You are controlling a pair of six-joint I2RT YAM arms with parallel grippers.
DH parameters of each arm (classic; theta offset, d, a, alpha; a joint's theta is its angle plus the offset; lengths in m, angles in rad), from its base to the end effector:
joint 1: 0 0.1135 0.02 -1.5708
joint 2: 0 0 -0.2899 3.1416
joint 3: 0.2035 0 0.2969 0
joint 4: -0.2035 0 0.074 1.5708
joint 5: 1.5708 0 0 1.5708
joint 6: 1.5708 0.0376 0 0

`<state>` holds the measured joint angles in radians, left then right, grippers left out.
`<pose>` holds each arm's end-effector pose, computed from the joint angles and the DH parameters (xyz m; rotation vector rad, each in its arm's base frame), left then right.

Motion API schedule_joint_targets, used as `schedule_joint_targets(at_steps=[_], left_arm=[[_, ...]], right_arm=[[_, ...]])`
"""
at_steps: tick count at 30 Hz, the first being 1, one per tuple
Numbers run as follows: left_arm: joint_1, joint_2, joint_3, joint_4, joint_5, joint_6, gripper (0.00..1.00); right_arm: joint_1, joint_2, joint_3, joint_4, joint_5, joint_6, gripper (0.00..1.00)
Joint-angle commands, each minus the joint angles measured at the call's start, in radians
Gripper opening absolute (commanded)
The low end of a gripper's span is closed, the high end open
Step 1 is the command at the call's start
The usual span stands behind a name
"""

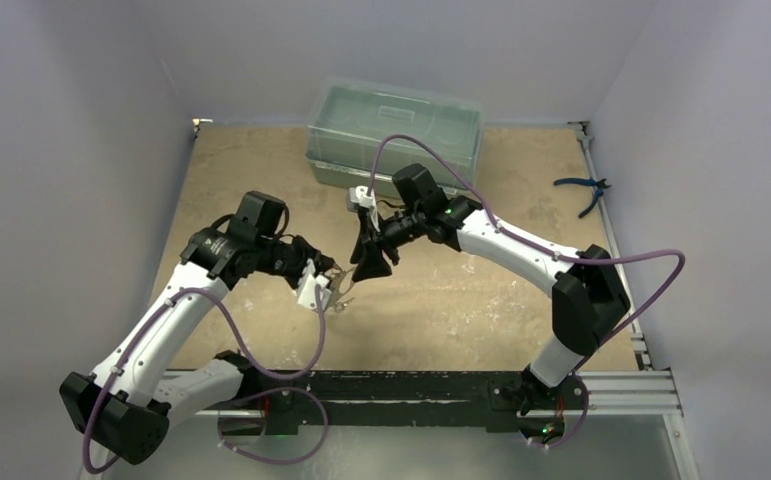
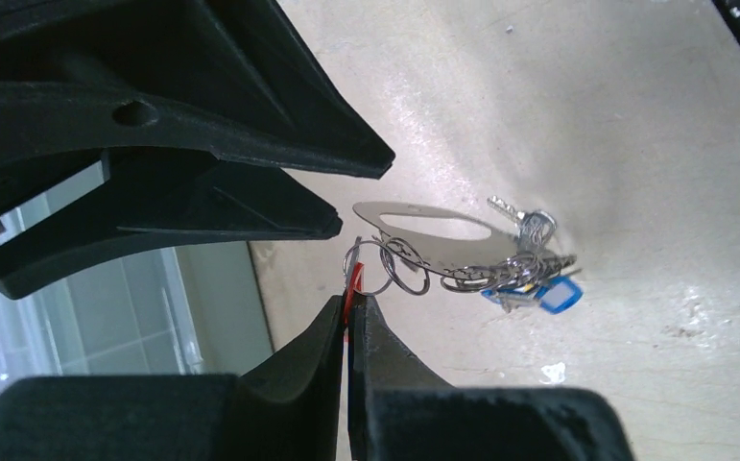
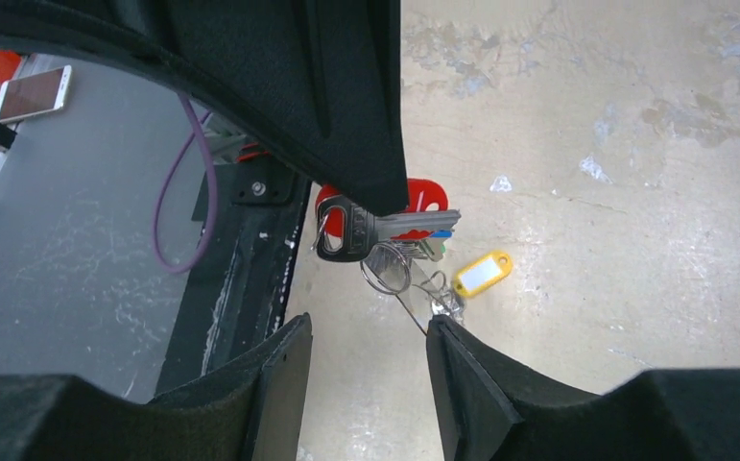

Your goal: Remove the keys from the keyring

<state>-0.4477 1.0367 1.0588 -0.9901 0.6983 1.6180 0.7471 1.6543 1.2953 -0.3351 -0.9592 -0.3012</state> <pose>0.1879 -0.1171 0.3448 2.0685 0.9368 -0.2974 0.2806 0.3018 0.2953 -1.5366 1.6061 1.3192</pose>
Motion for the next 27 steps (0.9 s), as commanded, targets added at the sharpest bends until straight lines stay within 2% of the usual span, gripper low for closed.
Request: schedule_joint_targets(at_steps=[1, 15, 22, 27], left_arm=[[-0.005, 0.015, 0.058, 0.033, 0.032, -0.177, 0.00], [-0.005, 0.082, 0.140, 0.034, -0.049, -0.515, 0.00], [-0.005, 0.152, 0.195, 0.054, -0.115, -0.760, 0.00], [-0.005, 0.182, 0.210, 0.052, -0.114, -0.877, 0.00]], right_arm=[[0.001, -0.044, -0.003, 0.080, 0.016, 0.086, 0.52], [-0.009, -0.056, 0.009, 0.054, 0.058, 0.098, 0.51], [-0.009, -0.077, 0.019, 0.061, 0.116, 0.195, 0.48], [-0.009, -0.085, 0.002, 0.104, 0.130, 0.248, 0.47]])
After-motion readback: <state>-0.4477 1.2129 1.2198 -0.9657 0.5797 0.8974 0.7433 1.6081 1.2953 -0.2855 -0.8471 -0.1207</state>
